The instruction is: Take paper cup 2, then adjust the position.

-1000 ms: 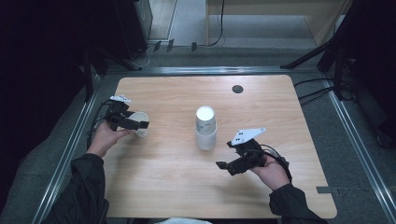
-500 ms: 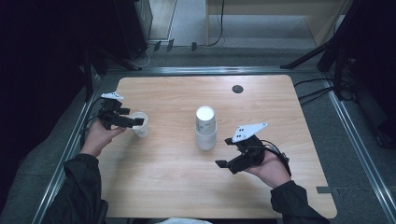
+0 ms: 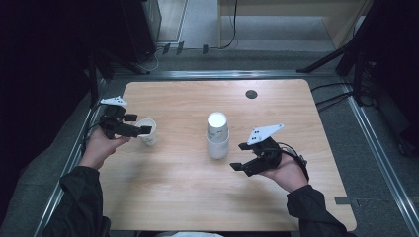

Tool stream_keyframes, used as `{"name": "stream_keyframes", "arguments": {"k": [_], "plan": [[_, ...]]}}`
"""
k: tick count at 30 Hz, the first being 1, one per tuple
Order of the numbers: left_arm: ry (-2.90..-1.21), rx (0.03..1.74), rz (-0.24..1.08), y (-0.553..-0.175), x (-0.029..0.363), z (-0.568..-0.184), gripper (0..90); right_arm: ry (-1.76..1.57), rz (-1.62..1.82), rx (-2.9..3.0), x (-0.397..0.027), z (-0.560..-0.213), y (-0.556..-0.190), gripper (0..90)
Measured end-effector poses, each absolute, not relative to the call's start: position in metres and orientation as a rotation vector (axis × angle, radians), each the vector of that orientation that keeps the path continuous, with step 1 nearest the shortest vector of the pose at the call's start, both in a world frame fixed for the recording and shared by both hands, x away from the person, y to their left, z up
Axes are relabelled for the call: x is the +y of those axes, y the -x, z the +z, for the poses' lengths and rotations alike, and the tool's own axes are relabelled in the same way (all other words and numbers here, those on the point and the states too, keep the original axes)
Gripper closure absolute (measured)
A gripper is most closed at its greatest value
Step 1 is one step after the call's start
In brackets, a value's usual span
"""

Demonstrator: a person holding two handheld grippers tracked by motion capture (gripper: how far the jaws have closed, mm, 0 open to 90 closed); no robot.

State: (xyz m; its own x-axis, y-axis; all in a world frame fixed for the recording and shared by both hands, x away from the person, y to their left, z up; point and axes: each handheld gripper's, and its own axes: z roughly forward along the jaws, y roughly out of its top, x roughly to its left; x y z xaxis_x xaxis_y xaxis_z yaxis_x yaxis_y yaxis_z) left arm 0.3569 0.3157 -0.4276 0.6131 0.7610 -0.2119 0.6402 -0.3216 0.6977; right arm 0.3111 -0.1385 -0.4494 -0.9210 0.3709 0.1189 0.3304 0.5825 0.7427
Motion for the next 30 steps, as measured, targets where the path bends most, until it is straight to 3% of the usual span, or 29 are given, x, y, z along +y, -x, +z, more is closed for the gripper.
{"name": "stream_keyframes", "arguments": {"k": [13, 30], "plan": [[-2.113, 1.026, 0.211, -0.323, 0.295, -0.419, 8.0, -0.574, 1.247, 2.789, -0.133, -0.444, -0.332, 32.9], [-2.165, 0.921, 0.156, -0.292, 0.259, -0.427, 8.0, -0.521, 1.232, 2.812, -0.127, -0.429, -0.358, 27.1]]}}
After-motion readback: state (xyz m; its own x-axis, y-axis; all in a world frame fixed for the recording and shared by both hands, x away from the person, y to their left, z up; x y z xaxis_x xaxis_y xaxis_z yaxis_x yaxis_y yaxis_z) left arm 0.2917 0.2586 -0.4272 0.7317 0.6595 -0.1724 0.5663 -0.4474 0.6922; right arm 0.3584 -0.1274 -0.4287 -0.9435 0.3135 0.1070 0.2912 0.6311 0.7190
